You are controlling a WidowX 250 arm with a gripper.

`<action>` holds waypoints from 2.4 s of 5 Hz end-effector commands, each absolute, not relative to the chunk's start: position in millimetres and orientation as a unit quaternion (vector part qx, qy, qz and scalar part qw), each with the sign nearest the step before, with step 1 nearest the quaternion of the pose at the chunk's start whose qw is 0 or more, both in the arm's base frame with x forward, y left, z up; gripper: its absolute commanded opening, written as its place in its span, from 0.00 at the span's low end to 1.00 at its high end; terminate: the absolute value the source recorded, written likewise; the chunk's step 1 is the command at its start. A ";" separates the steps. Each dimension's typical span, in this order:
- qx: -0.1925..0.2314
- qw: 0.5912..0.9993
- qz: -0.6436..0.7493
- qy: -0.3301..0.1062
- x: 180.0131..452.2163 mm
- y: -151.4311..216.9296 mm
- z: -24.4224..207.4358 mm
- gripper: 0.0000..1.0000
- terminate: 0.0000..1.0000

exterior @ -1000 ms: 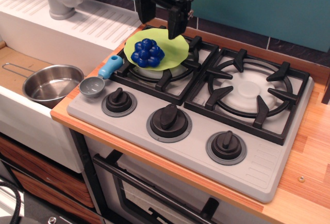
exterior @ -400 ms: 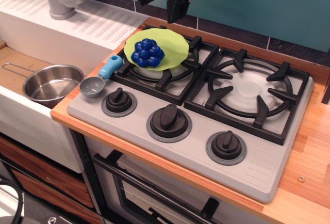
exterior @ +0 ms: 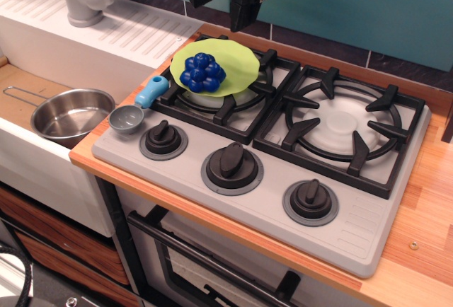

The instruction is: Put blueberry on plate and spoon in pot or pan in sink

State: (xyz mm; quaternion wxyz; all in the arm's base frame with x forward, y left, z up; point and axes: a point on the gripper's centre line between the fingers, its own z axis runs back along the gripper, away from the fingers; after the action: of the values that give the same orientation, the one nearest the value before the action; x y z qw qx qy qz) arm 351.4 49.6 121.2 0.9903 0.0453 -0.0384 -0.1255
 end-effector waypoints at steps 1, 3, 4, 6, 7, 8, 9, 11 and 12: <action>0.068 0.987 -0.120 -0.085 333.0 53.8 133.5 1.00 0.00; 0.091 0.985 -0.109 -0.097 312.9 72.2 118.4 1.00 0.00; 0.090 0.985 -0.101 -0.109 310.1 77.3 106.3 1.00 0.00; 0.097 0.984 -0.094 -0.119 311.9 100.7 89.8 1.00 0.00; 0.102 0.979 -0.128 -0.119 309.6 112.7 85.0 1.00 0.00; 0.102 0.979 -0.128 -0.119 309.6 112.7 85.0 1.00 0.00; 0.102 0.979 -0.128 -0.119 309.6 112.7 85.0 1.00 0.00; 0.126 0.971 -0.127 -0.159 300.3 106.4 63.9 1.00 0.00; 0.135 0.968 -0.112 -0.180 289.8 103.3 53.9 1.00 0.00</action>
State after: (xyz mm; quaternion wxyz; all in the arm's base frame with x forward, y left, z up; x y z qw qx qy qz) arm 280.6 104.2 39.2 0.9736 0.1237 -0.1561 -0.1110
